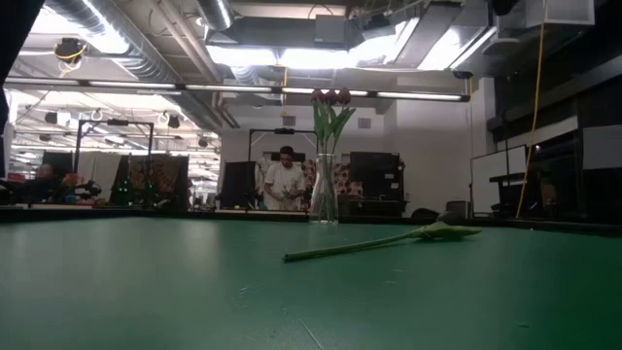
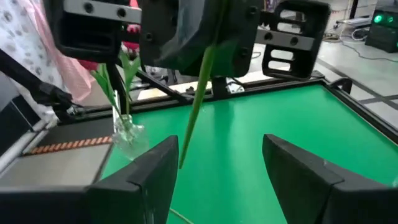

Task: Sort flowers into vase by color
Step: Put the top black tulip into the bottom right transparent vase

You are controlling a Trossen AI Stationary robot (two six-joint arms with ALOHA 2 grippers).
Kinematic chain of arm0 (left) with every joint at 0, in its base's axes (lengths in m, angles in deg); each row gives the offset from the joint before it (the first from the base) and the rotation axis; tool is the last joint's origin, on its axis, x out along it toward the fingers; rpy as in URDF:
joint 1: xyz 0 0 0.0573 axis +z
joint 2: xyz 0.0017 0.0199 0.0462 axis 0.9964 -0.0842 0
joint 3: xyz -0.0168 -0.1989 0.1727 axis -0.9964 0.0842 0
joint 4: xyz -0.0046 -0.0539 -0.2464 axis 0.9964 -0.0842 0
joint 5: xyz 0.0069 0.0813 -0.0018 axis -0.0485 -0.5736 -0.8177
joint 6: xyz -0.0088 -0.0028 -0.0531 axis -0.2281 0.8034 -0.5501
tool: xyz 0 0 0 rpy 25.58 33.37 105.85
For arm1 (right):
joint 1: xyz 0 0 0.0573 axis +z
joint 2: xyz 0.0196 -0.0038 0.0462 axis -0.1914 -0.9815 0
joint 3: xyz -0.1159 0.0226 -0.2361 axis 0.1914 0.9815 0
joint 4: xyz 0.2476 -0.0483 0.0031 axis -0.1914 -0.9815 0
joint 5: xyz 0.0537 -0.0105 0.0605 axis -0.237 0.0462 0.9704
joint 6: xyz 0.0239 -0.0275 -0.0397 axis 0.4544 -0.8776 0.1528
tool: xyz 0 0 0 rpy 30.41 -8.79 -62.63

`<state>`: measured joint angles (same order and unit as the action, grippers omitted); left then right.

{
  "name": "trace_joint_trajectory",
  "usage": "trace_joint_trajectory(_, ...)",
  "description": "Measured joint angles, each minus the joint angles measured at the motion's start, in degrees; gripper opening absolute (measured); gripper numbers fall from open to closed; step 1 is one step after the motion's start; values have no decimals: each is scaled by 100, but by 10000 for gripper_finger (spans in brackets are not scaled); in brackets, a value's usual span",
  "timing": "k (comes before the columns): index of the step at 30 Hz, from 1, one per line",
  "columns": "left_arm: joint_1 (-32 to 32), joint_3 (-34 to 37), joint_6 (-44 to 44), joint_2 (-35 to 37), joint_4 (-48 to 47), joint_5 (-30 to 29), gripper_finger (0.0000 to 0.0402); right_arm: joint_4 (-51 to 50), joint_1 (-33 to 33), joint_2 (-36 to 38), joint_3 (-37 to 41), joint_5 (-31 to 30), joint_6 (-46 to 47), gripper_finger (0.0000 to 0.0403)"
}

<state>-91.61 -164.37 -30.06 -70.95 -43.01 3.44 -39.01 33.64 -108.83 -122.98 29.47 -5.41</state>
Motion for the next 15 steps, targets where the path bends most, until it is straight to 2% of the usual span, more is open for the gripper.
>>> trace_joint_trajectory(4,-21,0,28,-10,-1,-9,1,192,-219,-147,1,304,-106,234)
trace_joint_trajectory(15,-94,0,284,-10,-121,-11,1,522,-356,-180,1,426,-241,234)
